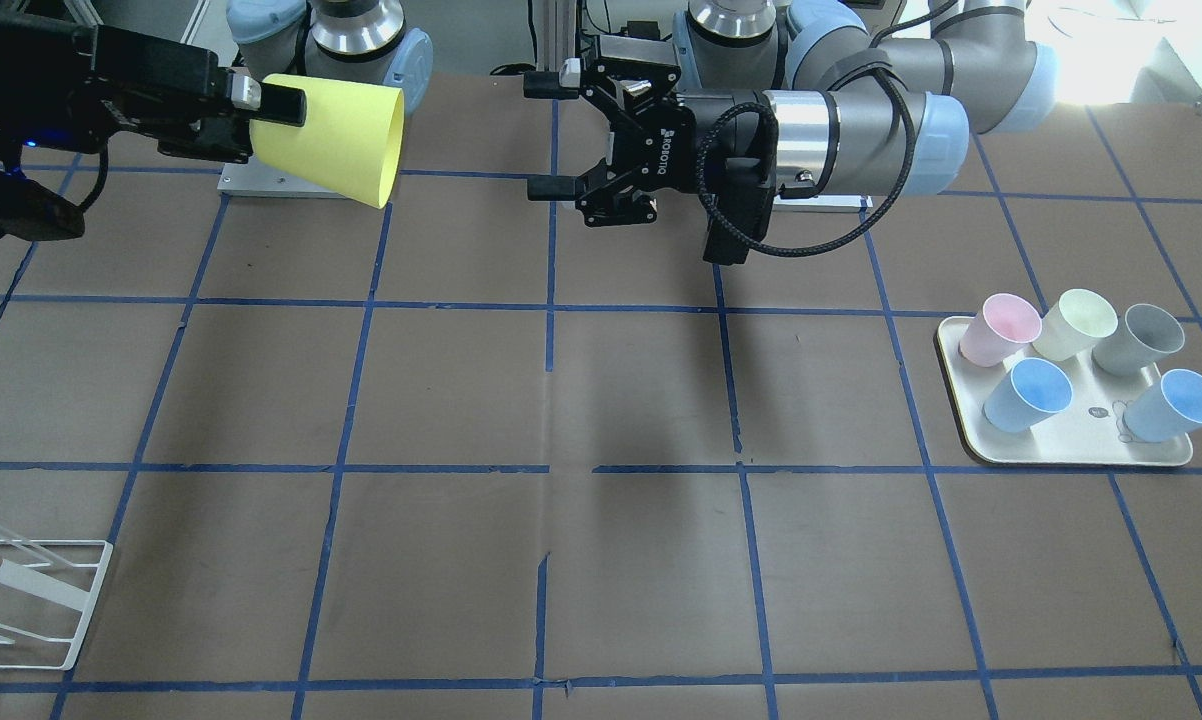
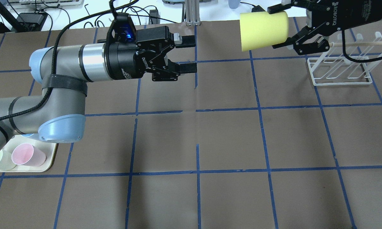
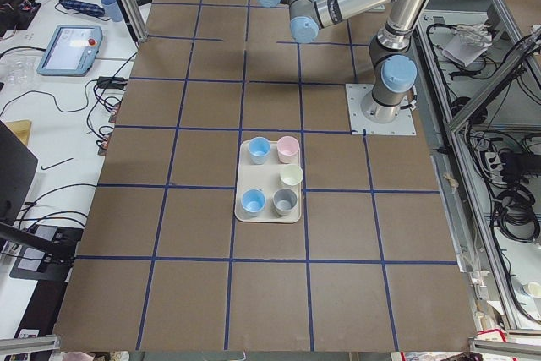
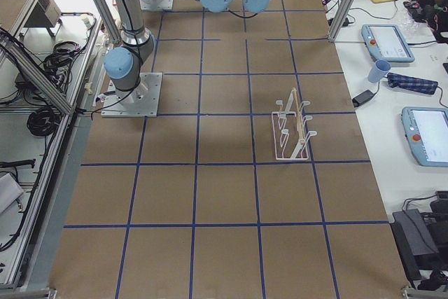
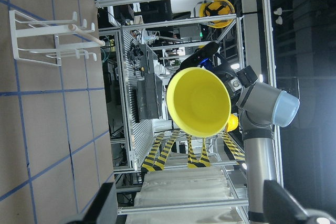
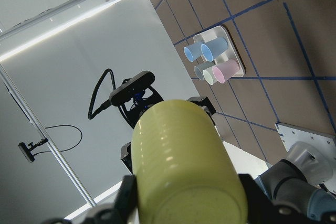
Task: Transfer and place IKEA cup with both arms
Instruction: 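Carry the yellow cup toward the center while the left arm reaches toward it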
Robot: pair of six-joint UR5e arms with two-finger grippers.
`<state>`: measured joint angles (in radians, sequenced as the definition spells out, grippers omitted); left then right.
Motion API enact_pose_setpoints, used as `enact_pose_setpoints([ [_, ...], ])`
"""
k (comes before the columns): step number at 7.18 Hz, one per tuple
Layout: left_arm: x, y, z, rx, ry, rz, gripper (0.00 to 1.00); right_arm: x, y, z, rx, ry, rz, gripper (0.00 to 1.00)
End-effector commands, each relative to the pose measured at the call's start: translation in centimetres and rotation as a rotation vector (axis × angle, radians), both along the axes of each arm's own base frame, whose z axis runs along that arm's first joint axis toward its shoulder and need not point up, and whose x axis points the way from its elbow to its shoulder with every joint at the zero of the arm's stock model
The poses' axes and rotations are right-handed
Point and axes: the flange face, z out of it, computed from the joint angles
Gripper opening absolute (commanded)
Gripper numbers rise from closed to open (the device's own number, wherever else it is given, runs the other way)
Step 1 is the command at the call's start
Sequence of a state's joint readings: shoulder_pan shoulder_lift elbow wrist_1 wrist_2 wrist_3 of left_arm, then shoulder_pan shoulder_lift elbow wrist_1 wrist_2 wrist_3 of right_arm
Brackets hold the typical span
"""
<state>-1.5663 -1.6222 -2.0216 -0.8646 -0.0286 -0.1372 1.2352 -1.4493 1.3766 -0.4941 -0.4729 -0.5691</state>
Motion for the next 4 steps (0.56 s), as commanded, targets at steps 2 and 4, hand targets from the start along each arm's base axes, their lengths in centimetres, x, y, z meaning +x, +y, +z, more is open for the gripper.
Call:
enact_pose_setpoints([
  [2, -1.6, -1.0, -2.0, 0.068, 0.128, -0.059, 0.95, 3.7, 0.0, -1.2, -0.005, -0.033, 0.021, 0.41],
  [4, -1.5, -2.2, -2.8, 0.082, 0.133, -0.055, 0.94, 3.7, 0.1, -1.6, 0.001, -0.029, 0.029, 0.41],
])
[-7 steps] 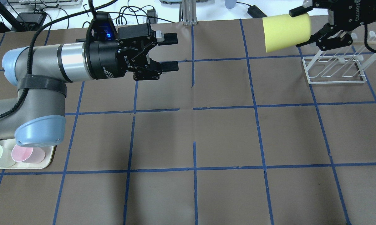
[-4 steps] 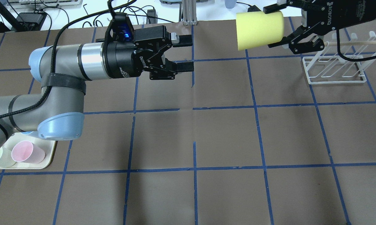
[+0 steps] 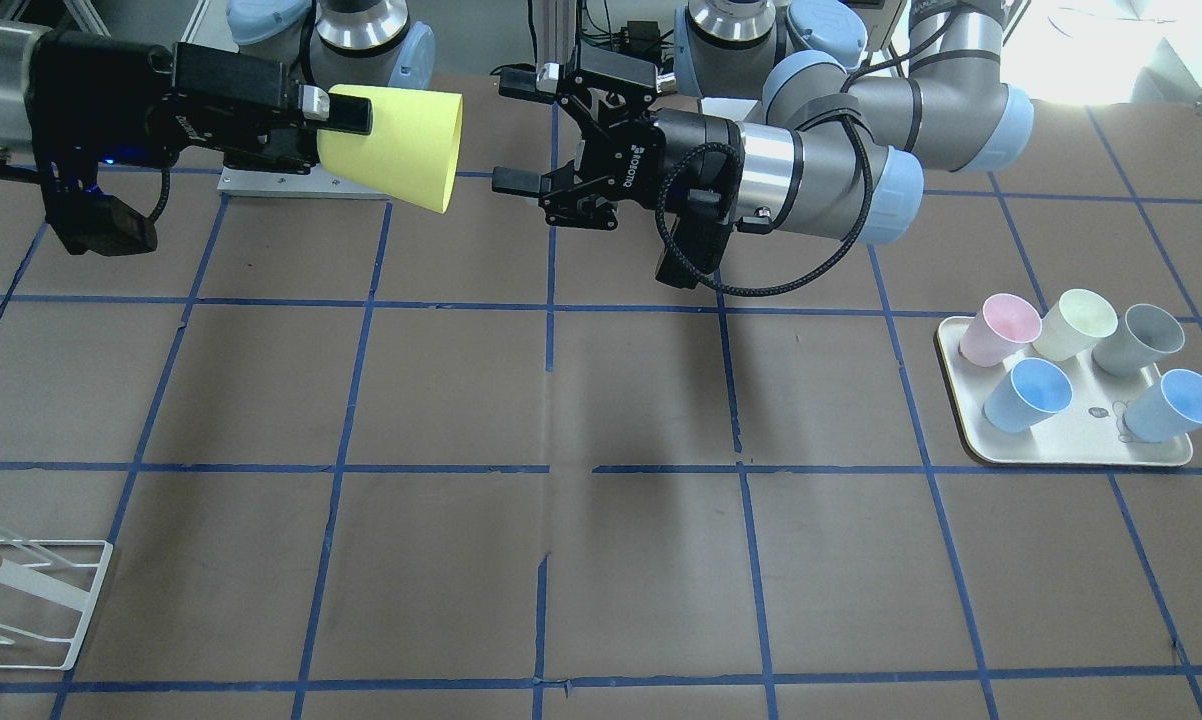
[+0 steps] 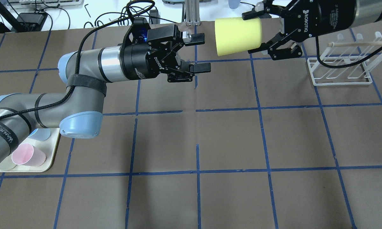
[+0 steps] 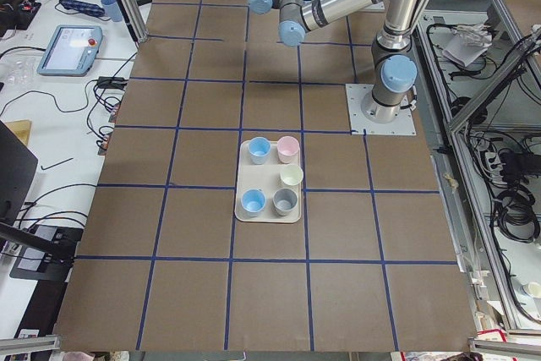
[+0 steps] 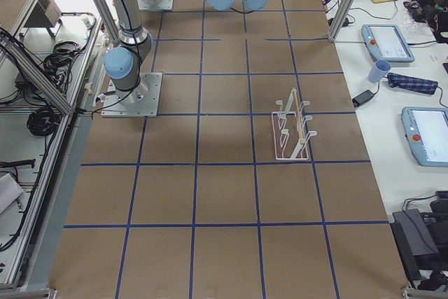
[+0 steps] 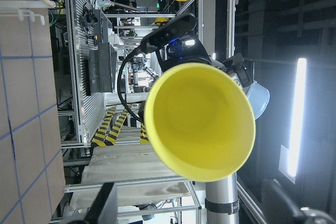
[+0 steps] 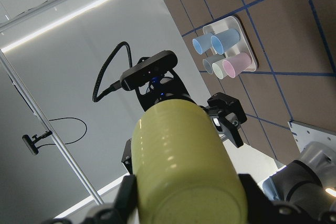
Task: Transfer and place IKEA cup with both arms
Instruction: 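Carry the yellow cup toward the center while the left arm reaches toward it, then close the left gripper on the yellow cup's rim beside the right gripper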
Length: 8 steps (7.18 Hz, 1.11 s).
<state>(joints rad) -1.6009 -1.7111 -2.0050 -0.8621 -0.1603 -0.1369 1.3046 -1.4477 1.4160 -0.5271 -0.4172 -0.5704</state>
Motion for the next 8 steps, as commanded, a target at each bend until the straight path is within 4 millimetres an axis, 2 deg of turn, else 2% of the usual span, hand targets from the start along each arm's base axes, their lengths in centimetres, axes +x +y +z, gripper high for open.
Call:
enact_pose_setpoints([
  [1, 0.1, -1.5, -1.6, 0.031, 0.004, 0.002, 0.94, 0.2, 0.2, -0.5, 0.01, 0.0, 0.006, 0.41],
  [2, 0.2, -2.4, -1.4, 0.024, 0.005, 0.005, 0.94, 0.2, 0.3, -0.5, 0.01, 0.001, 0.009, 0.41],
  [3, 0.2, -3.2, -2.4, 0.04, 0.004, 0.005, 0.9, 0.3, 0.3, -0.4, 0.011, -0.002, 0.005, 0.41],
  [5, 0.2, -3.4, -2.8, 0.048, 0.004, 0.005, 0.89, 0.7, 0.3, -0.4, 0.009, -0.004, 0.009, 0.41],
  [8, -2.3, -2.1, -2.5, 0.044, 0.005, -0.044, 0.85, 2.0, 0.3, -0.5, -0.005, -0.001, 0.036, 0.41],
])
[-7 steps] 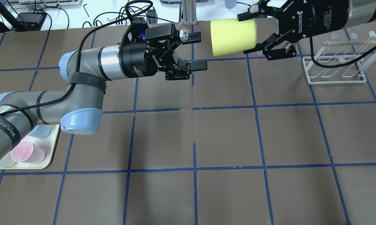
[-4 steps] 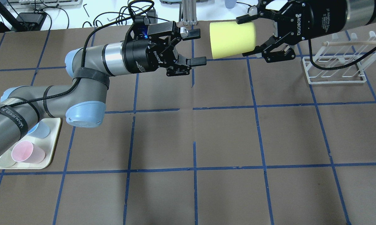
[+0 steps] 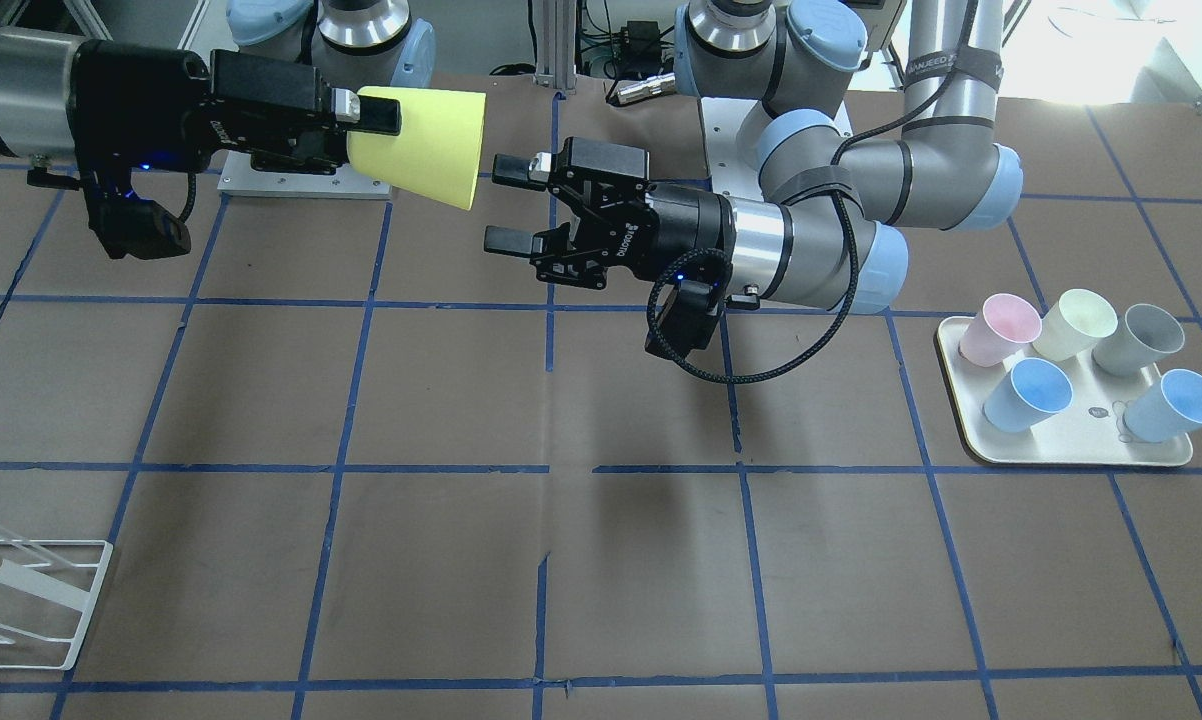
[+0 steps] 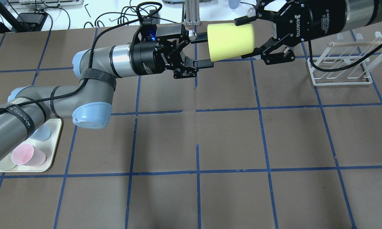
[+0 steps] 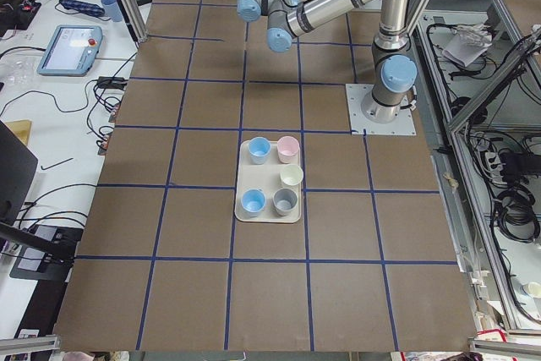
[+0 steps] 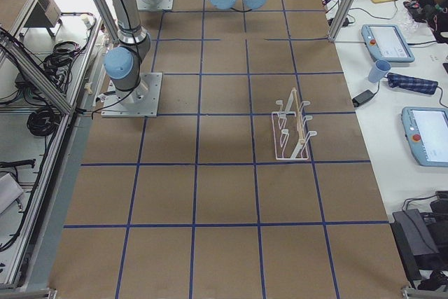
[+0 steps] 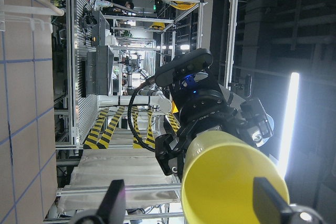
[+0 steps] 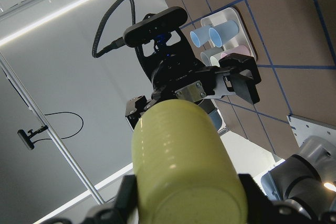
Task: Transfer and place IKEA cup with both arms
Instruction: 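Close the left gripper on the yellow cup's rim beside the right gripper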
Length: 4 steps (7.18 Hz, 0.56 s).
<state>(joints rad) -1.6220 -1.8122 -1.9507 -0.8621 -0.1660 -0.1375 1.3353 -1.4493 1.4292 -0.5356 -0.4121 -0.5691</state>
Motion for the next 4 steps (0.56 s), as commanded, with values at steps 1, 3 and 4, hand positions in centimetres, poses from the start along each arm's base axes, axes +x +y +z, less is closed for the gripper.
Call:
enact_pose_setpoints([
  [1, -1.79, 1.18, 0.48, -0.009, 0.0, -0.036, 0.78, 0.52, -0.1, -0.2, -0.004, 0.002, 0.012, 0.41],
  [3, -1.81, 1.91, 1.29, -0.022, 0.003, -0.038, 0.63, 0.52, -0.12, -0.14, -0.006, 0.002, 0.012, 0.42],
  [4, -1.81, 1.91, 1.3, -0.024, 0.003, -0.038, 0.55, 0.52, -0.14, -0.13, -0.007, 0.002, 0.012, 0.42],
])
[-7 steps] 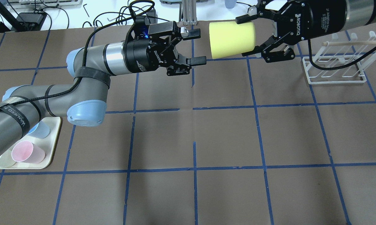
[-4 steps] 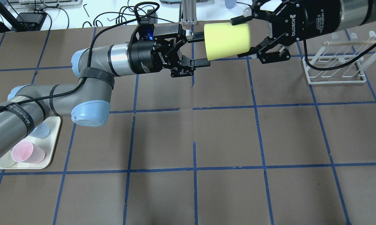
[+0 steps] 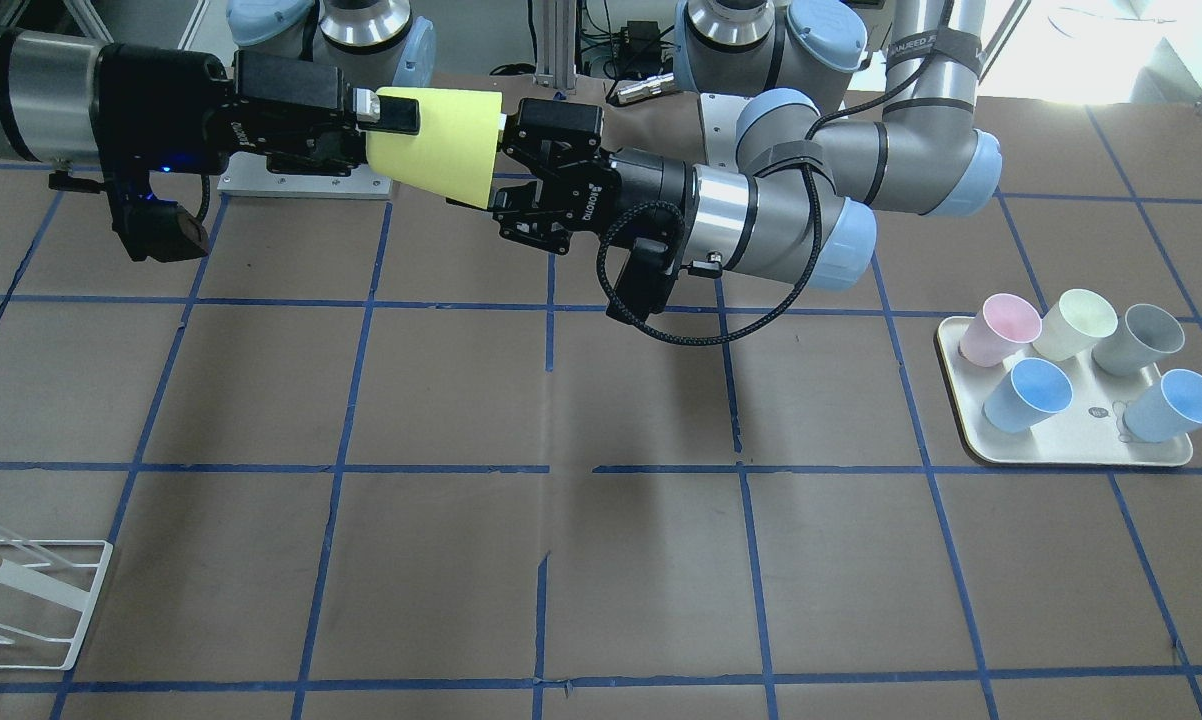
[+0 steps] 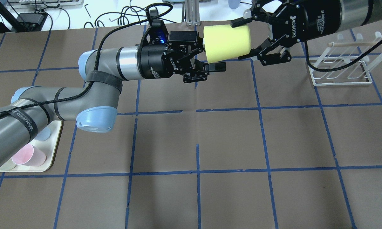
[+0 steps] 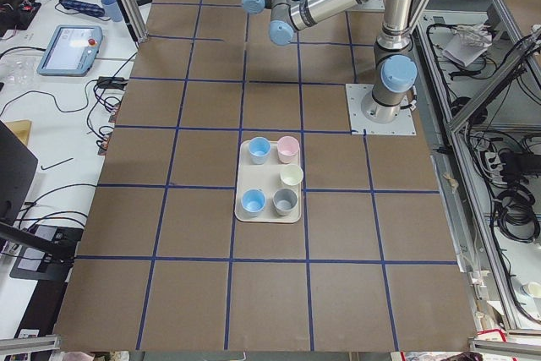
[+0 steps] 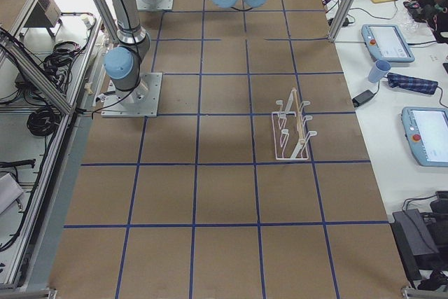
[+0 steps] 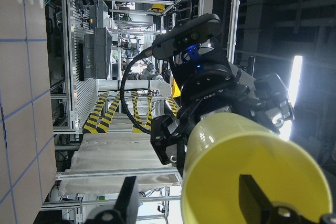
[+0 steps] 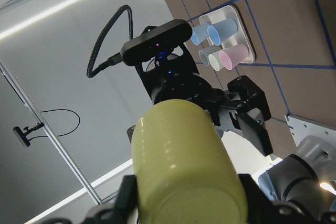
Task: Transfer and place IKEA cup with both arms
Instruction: 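Close the left gripper on the yellow cup's rim beside the right gripper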
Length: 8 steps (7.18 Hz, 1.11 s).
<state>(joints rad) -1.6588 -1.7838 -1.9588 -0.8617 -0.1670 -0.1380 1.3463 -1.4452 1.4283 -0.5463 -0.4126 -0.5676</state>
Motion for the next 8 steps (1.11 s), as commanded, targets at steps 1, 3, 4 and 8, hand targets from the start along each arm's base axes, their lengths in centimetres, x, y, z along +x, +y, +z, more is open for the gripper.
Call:
enact_pose_setpoints([
  [1, -0.04, 0.13, 0.23, -0.005, 0.001, -0.001, 0.53, 0.02, -0.02, 0.0, 0.0, 0.001, 0.0, 0.42],
  [3, -0.07, -0.24, 0.04, -0.007, 0.001, -0.001, 0.45, -0.06, -0.03, 0.0, 0.0, 0.001, -0.001, 0.43],
  [4, -0.09, -0.42, -0.16, -0.021, 0.002, -0.001, 0.3, -0.06, -0.03, 0.0, 0.0, 0.001, -0.001, 0.43],
  [8, 0.45, -0.46, 0.64, -0.043, -0.002, 0.011, 0.0, -0.07, -0.08, -0.07, 0.002, 0.0, -0.001, 0.47],
])
